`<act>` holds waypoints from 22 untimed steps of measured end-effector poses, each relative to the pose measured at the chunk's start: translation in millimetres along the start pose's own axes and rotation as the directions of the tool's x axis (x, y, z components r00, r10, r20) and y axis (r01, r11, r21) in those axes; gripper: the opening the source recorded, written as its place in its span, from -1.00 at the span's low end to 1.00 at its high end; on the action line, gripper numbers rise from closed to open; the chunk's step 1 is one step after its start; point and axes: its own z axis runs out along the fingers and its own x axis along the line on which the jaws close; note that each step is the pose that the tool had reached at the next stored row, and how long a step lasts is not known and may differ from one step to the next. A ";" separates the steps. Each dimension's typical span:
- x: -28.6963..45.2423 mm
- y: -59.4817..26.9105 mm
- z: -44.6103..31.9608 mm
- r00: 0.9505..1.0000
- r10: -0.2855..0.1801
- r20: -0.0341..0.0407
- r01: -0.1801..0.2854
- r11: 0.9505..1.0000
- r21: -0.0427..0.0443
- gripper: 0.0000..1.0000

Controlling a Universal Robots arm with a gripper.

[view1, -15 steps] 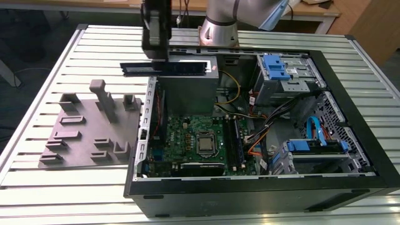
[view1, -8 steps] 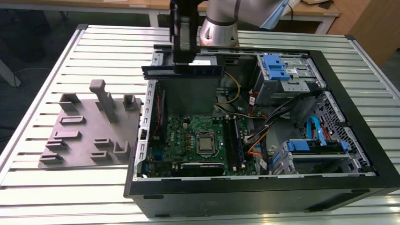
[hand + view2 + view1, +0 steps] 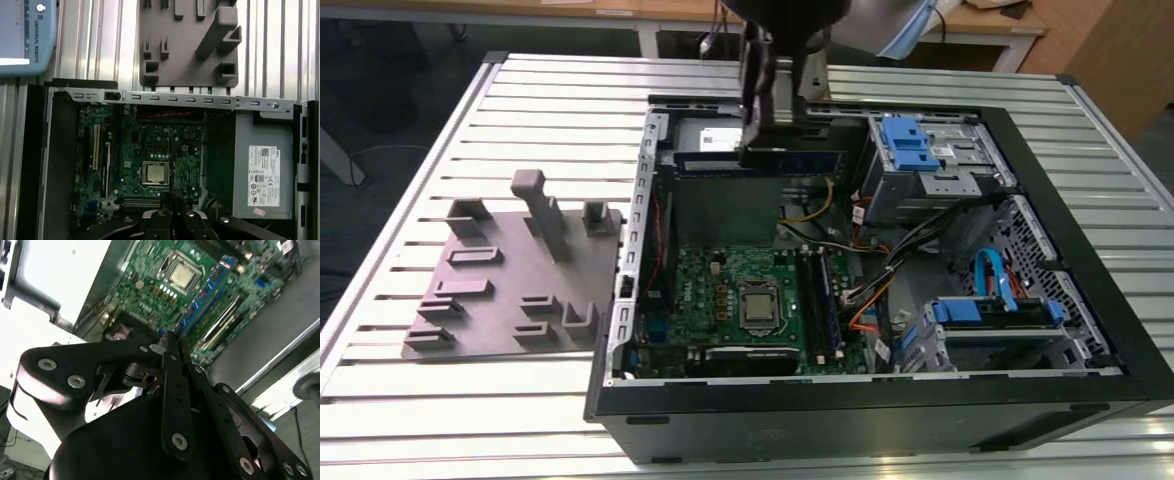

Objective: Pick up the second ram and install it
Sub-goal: 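Pick up the second ram and move it above second insertion slot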

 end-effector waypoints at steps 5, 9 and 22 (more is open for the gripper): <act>0.7 -9.6 8.6 1.000 0.000 0.000 0.000 1.000 0.000 -0.73; 1.1 -10.0 15.8 1.000 0.000 0.000 0.000 1.000 0.000 -0.73; 2.2 -11.3 38.2 1.000 0.000 0.000 0.000 1.000 0.000 -0.73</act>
